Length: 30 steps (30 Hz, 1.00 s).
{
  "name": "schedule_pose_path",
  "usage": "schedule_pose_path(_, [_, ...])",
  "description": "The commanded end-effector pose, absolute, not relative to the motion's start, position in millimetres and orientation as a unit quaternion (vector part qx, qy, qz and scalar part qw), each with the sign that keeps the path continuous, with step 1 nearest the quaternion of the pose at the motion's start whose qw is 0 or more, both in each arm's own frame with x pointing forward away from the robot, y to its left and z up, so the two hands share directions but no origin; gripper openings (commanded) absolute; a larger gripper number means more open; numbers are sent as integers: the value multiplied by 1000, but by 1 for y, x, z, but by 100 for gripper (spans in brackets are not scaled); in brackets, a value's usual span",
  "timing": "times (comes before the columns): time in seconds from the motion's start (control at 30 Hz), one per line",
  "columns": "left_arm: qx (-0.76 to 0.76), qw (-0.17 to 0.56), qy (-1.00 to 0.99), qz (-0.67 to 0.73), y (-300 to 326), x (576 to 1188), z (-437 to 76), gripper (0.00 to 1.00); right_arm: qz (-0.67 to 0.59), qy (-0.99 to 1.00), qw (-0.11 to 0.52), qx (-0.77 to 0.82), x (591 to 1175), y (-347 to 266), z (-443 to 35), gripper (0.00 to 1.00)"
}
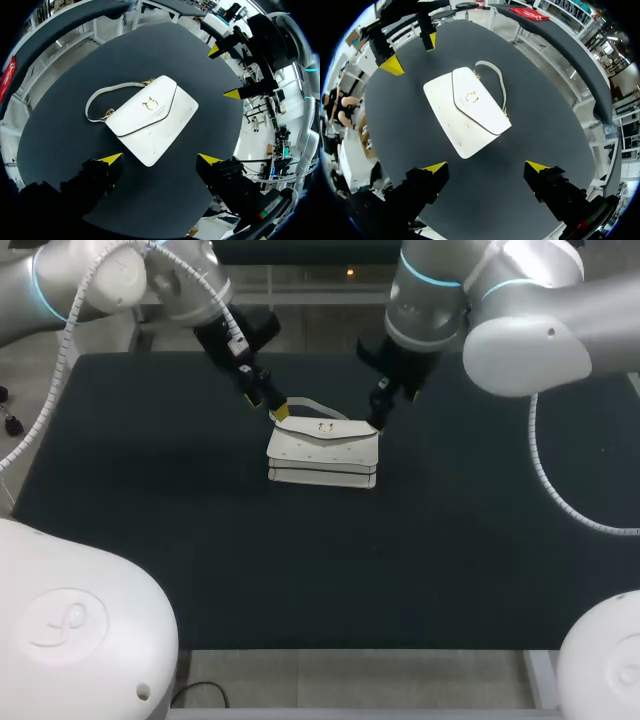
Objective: Pick up the bag, open it, inspect its contents, close it, and place it on the opposite side
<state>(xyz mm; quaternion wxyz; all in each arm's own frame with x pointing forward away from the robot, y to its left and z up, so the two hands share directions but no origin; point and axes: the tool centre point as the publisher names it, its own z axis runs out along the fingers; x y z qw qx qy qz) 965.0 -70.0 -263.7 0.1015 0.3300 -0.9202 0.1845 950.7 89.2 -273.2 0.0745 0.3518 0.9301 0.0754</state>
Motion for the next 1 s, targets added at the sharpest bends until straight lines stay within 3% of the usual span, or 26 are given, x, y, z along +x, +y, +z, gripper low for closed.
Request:
schedule_pose_path(0.03, [611, 156, -755, 181, -67, 962, -269, 100, 94, 875, -36, 473, 954, 87, -269, 100])
schedule_pose_path(0.43, [611, 156, -755, 181, -67, 962, -269, 100, 94, 875, -36, 473, 954, 87, -269, 100])
schedule_pose_path(0.77, [621, 257, -689, 271, -59, 962, -286, 100, 188, 750, -180, 609, 966, 87, -300, 100])
schedule_pose_path(1.0, [591, 285, -688, 310, -54, 971, -297, 100, 227, 696, -231, 641, 974, 91, -315, 100])
